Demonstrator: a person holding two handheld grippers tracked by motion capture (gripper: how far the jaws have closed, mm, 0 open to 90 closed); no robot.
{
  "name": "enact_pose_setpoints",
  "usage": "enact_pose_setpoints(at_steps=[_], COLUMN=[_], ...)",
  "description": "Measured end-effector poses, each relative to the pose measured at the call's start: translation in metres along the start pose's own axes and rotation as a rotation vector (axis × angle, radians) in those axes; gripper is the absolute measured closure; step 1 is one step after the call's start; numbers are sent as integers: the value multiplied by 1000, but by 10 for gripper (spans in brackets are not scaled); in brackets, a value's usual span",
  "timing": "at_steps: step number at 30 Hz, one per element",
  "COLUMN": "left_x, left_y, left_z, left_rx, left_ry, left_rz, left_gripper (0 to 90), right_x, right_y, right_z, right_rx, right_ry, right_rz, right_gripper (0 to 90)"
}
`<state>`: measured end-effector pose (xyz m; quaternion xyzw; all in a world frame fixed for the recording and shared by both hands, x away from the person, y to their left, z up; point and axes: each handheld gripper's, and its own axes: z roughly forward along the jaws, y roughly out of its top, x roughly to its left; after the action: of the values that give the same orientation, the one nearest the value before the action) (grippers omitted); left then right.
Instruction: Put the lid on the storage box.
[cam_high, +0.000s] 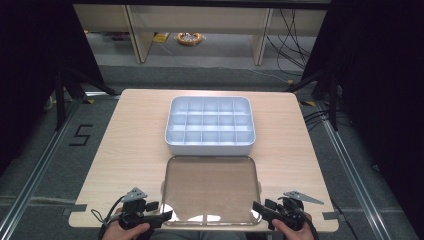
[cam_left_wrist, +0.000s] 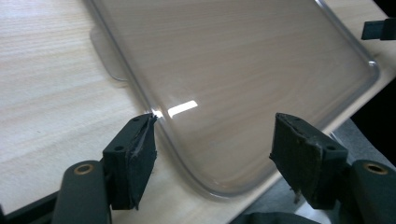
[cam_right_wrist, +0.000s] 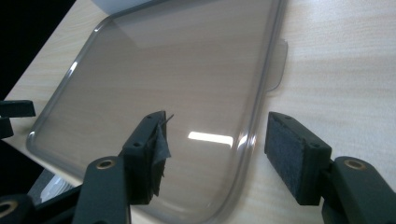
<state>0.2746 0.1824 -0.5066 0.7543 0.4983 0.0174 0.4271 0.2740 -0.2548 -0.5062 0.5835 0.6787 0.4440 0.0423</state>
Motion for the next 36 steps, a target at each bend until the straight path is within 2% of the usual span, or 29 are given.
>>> enact_pose_setpoints(at_steps=[1, 2, 3, 6, 8, 9, 10, 11, 12, 13, 14, 15, 16, 17, 18, 21, 22, 23, 25, 26, 28, 29, 30, 31, 32, 33, 34, 35, 36], left_x=[2, 4, 4, 8, 9, 12, 14, 13, 13, 14, 13, 13, 13, 13, 13, 12, 12, 13, 13, 12, 12, 12, 12, 12, 12, 12, 10, 10, 11], left_y=[1, 3, 4, 7, 7, 9, 10, 11, 12, 13, 13, 13, 15, 15, 15, 13, 13, 13, 13, 13, 13, 12, 12, 12, 11, 12, 11, 10, 10], left_z=[1, 2, 4, 7, 9, 11, 11, 12, 14, 14, 16, 16, 17, 17, 17, 17, 17, 16, 16, 16, 17, 16, 15, 15, 15, 16, 16, 15, 14], left_rx=[8, 22, 18, 21, 23, 32, 45, 38, 28, 28, 17, 17, 29, 30, 30, 18, 18, 31, 27, 24, 17, 14, 17, 12, 21, 16, 22, 20, 26], left_ry=[-3, -11, -16, 6, 10, 7, 12, 16, 20, 32, 45, 45, 67, 71, 71, 81, 81, 73, 74, 75, 84, 80, 71, 77, 79, 100, 99, 106, 98], left_rz=[0, -5, -33, -24, -28, -40, -24, -26, -30, -25, -18, -18, 14, 5, 5, 12, 12, 29, 25, 22, 10, 9, 12, 3, 25, 52, 50, 50, 58], left_gripper=[309, 310, 313, 358, 386, 400, 416, 427, 437, 443, 461, 472, 472, 469, 468, 478, 480, 480, 479, 479, 476, 472, 468, 463, 465, 461, 445, 427, 428], right_x=[0, 2, -2, -6, -7, 4, -8, -4, -7, -8, -4, -4, -6, -9, -9, -8, -10, -10, -14, -13, -17, -15, -12, -15, -15, -17, -12, -15, -12], right_y=[2, 2, 4, 6, 6, 7, 6, 7, 7, 7, 8, 8, 9, 9, 9, 9, 8, 8, 6, 6, 3, 2, 2, 1, -1, -2, -2, -2, -2], right_z=[2, 4, 7, 11, 12, 9, 15, 13, 15, 17, 15, 15, 18, 19, 19, 19, 19, 19, 18, 16, 18, 16, 13, 15, 13, 13, 12, 13, 10], right_rx=[8, 26, 12, 26, 26, 95, 22, 43, 33, 32, 46, 46, 38, 25, 25, 12, 5, 5, -1, 4, -18, 1, 13, 9, 7, 6, 20, 7, 10], right_ry=[-4, 0, 11, 22, 6, 10, 12, 21, 20, 23, 41, 41, 50, 46, 46, 72, 76, 76, 98, 97, 88, 101, 122, 110, 110, 88, 70, 83, 99], right_rz=[8, 48, 10, 43, 36, 210, 38, 94, 43, 40, 103, 103, 97, 73, 73, 191, 209, 209, 220, 257, 195, 219, 280, 272, 280, 179, 186, 134, 184], right_gripper=[405, 404, 401, 397, 397, 392, 390, 391, 393, 394, 398, 398, 393, 393, 393, 393, 404, 404, 437, 457, 513, 529, 534, 576, 632, 632, 623, 629, 643])
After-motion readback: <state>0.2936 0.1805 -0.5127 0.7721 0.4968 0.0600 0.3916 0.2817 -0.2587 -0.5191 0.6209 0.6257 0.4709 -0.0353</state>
